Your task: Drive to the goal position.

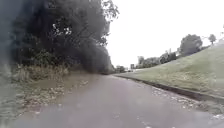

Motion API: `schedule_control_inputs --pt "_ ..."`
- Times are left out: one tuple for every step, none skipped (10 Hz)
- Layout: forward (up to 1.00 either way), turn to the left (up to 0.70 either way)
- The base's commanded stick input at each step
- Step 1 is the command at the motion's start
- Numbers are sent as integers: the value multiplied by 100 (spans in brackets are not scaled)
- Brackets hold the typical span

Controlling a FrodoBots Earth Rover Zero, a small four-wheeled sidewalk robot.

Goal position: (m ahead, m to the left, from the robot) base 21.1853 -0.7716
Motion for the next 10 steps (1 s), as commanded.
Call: schedule_control_inputs --pt "45 0" --pt "45 0" --pt "45 0" --pt "45 0" --pt "45 0" --pt "45 0" --pt "45 0" --pt "45 0" --pt "45 0" --pt "45 0"
